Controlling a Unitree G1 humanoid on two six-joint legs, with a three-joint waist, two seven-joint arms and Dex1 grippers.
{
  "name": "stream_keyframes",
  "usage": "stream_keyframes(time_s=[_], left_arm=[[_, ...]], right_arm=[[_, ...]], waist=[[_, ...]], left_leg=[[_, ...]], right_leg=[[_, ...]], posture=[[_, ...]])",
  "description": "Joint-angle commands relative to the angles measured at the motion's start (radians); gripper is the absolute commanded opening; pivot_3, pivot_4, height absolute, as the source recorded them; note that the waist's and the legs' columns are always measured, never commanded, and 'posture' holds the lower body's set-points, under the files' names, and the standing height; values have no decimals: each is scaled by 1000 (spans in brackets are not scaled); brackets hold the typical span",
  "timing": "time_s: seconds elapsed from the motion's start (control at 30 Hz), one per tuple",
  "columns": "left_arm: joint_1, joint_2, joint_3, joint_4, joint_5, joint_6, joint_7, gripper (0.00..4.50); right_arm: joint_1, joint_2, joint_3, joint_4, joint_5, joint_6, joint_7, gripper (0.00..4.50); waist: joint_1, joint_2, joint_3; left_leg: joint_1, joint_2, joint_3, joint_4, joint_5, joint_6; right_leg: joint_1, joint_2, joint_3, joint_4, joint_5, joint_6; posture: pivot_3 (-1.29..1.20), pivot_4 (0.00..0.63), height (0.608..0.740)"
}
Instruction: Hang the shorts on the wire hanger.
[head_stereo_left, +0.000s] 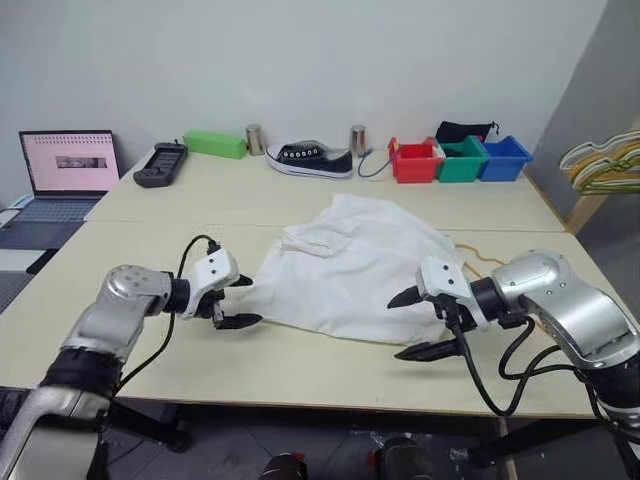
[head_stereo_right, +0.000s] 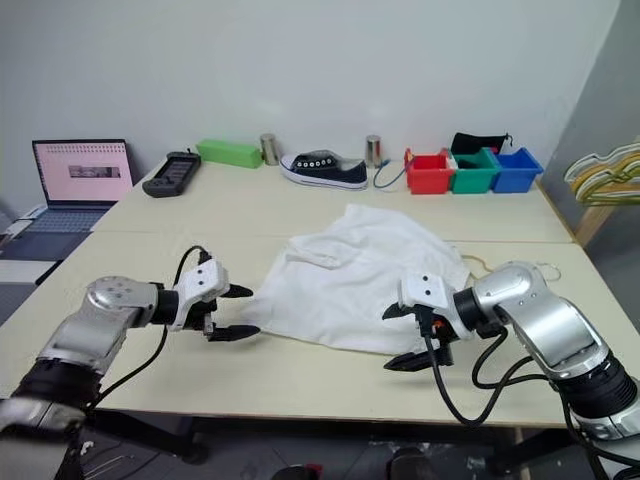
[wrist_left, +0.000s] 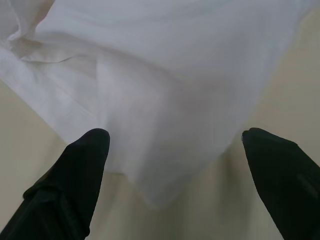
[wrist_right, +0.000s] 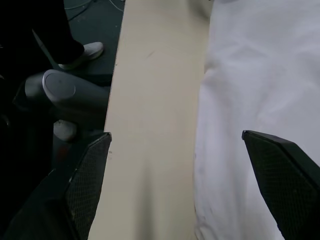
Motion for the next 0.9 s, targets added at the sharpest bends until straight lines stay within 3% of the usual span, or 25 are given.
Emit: stream_keyframes(time_s=[0.03, 0.2, 0.43, 0.7, 0.9], left_arm=[[-84, -28, -39, 161, 70, -127, -54, 4500], [-132, -64, -68, 292, 108, -200, -131, 4500], [-162, -81, -45, 381, 131, -245, -153, 3090], [-148, -41, -15, 382, 126, -258, -153, 1353], [-113, 4, 30, 348, 103, -238, -146, 130]], right_arm=[[-5, 0, -36, -62, 37, 48, -51, 4448], [0, -28, -46, -95, 68, 88, -80, 4448], [-4, -42, -39, -88, 76, 97, -117, 4500], [-29, -18, -11, -48, 70, 82, -149, 4500], [-53, 3, 16, 5, 50, 44, -151, 4500]], waist=[[-12, 0, 0], [-54, 0, 0], [-92, 0, 0], [-117, 0, 0], [-131, 0, 0]], left_leg=[[-1, 0, 0, 0, 0, 0], [-8, -1, -1, 0, 0, 0], [-7, -2, -3, 0, 0, 0], [-5, -2, -4, 0, 0, 0], [-5, -2, -5, 0, 0, 0]], right_leg=[[0, 0, 0, 0, 0, 1], [-2, 0, 0, 1, 2, 9], [1, -1, -1, 1, 1, 12], [2, -3, -2, 1, 0, 9], [2, -4, -2, 4, 4, 15]], posture=[[-289, 43, 740], [-331, 44, 740], [-337, 45, 740], [-310, 40, 740], [-277, 34, 740]])
